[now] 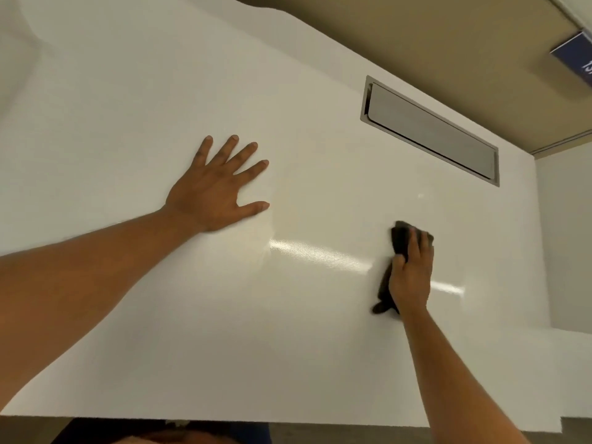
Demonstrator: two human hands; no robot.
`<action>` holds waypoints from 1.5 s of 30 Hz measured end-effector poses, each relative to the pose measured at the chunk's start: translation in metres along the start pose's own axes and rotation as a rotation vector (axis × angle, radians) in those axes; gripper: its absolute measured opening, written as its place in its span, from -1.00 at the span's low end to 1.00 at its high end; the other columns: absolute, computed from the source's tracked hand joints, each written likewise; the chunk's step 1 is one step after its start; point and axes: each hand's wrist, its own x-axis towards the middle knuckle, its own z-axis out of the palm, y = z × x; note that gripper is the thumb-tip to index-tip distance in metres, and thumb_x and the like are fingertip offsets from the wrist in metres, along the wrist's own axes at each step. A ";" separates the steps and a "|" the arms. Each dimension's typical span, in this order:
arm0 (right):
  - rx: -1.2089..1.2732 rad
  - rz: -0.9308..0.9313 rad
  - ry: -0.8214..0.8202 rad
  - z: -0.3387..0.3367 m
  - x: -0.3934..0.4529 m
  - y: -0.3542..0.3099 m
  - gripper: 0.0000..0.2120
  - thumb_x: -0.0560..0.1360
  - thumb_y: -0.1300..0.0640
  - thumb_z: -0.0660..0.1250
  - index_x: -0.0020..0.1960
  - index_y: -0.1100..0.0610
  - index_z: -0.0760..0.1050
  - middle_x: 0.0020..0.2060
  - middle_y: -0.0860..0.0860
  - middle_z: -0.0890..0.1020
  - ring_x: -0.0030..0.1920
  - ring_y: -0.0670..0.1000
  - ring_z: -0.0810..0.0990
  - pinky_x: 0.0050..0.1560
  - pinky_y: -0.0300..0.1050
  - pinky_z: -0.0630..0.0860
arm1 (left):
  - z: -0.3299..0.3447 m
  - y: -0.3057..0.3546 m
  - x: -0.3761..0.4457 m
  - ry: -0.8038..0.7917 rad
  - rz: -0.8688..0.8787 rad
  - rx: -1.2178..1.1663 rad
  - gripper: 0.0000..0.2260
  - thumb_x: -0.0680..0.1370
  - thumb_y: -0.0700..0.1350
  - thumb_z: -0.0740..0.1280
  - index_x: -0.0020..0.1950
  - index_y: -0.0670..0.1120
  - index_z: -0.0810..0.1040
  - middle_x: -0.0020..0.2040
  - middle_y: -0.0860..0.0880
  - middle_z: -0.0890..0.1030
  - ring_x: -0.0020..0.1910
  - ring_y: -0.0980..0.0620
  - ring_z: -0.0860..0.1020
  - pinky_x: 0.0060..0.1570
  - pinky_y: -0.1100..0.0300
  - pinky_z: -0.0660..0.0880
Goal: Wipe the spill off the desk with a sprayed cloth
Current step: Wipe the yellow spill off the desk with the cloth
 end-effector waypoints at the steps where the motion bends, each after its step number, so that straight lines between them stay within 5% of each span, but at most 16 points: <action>1: -0.003 0.041 0.033 0.001 0.027 -0.009 -0.39 0.57 0.26 0.12 0.63 0.16 0.27 0.61 0.16 0.29 0.59 0.24 0.24 0.56 0.32 0.28 | 0.000 0.000 0.000 -0.005 0.001 -0.002 -0.19 0.61 0.55 -0.13 0.77 0.18 0.10 0.81 0.04 0.08 0.80 -0.12 0.01 0.74 -0.30 -0.10; 5: -0.058 0.002 0.073 0.026 0.065 -0.077 -0.41 0.62 0.25 0.15 0.65 0.14 0.24 0.63 0.16 0.27 0.59 0.26 0.25 0.53 0.24 0.30 | 0.000 0.001 0.000 0.004 0.014 -0.008 -0.19 0.61 0.54 -0.11 0.77 0.16 0.14 0.80 0.01 0.12 0.79 -0.15 0.05 0.73 -0.33 -0.08; 10: -0.039 -0.237 0.020 0.066 -0.030 -0.139 -0.35 0.62 0.23 0.17 0.69 0.00 0.18 0.70 0.05 0.19 0.69 0.20 0.08 0.66 0.05 0.14 | -0.001 0.002 -0.001 0.021 0.016 0.008 -0.19 0.62 0.53 -0.11 0.76 0.14 0.18 0.79 0.00 0.16 0.78 -0.17 0.10 0.72 -0.35 -0.04; 16: 0.020 -0.180 -0.052 0.046 -0.147 -0.052 -0.24 0.57 0.25 0.16 0.70 -0.16 0.09 0.72 -0.14 0.04 0.73 -0.01 -0.10 0.68 0.06 -0.02 | 0.002 0.000 0.000 0.016 0.013 0.014 -0.18 0.61 0.54 -0.16 0.77 0.14 0.15 0.80 0.00 0.14 0.79 -0.17 0.08 0.72 -0.35 -0.05; 22: -0.010 0.122 0.068 -0.011 -0.043 0.045 -0.35 0.50 0.28 0.13 0.60 0.18 0.31 0.58 0.18 0.35 0.60 0.24 0.26 0.62 0.23 0.24 | 0.004 0.000 0.001 0.022 0.020 0.024 -0.19 0.62 0.53 -0.10 0.76 0.12 0.19 0.79 -0.01 0.17 0.78 -0.19 0.10 0.72 -0.35 -0.05; 25: -0.033 0.253 0.128 -0.017 0.047 0.043 -0.43 0.59 0.30 0.14 0.60 0.23 0.28 0.55 0.21 0.34 0.55 0.29 0.30 0.50 0.28 0.35 | 0.005 0.000 0.002 0.024 0.020 0.040 -0.20 0.63 0.52 -0.10 0.76 0.12 0.18 0.79 -0.01 0.17 0.78 -0.19 0.10 0.72 -0.35 -0.04; 30: -0.079 0.058 0.110 0.012 0.113 -0.042 -0.43 0.62 0.26 0.16 0.63 0.16 0.25 0.61 0.18 0.30 0.57 0.27 0.27 0.55 0.20 0.30 | 0.006 -0.001 0.003 0.021 0.019 0.047 -0.21 0.63 0.52 -0.08 0.76 0.14 0.17 0.79 0.00 0.16 0.78 -0.19 0.10 0.72 -0.35 -0.04; 35: -0.074 -0.259 0.032 0.048 0.074 -0.137 -0.38 0.61 0.25 0.18 0.66 0.10 0.23 0.66 0.15 0.26 0.63 0.27 0.20 0.62 0.14 0.22 | 0.007 -0.002 0.002 0.026 0.012 0.043 -0.22 0.63 0.54 -0.08 0.76 0.17 0.16 0.79 0.03 0.15 0.79 -0.15 0.09 0.72 -0.33 -0.03; 39: -0.058 -0.461 -0.086 0.059 0.036 -0.137 -0.36 0.61 0.22 0.17 0.68 0.01 0.21 0.69 0.06 0.21 0.68 0.23 0.11 0.62 0.08 0.13 | 0.010 -0.003 0.002 0.039 0.015 0.044 -0.22 0.63 0.53 -0.07 0.76 0.17 0.17 0.79 0.03 0.17 0.78 -0.15 0.13 0.72 -0.33 -0.01; 42: -0.041 -0.373 -0.034 0.034 0.070 -0.097 -0.36 0.58 0.32 0.21 0.65 0.11 0.28 0.65 0.14 0.26 0.64 0.27 0.20 0.60 0.18 0.25 | 0.011 -0.005 0.003 0.028 0.015 0.038 -0.23 0.63 0.54 -0.08 0.76 0.18 0.15 0.79 0.04 0.16 0.78 -0.14 0.11 0.72 -0.32 -0.02; 45: -0.023 -0.074 0.071 0.006 0.095 -0.052 -0.39 0.59 0.35 0.20 0.63 0.17 0.28 0.62 0.18 0.30 0.58 0.26 0.27 0.53 0.25 0.32 | 0.012 -0.004 0.002 0.037 0.015 0.030 -0.23 0.63 0.54 -0.09 0.76 0.18 0.15 0.79 0.04 0.15 0.79 -0.13 0.09 0.73 -0.31 -0.02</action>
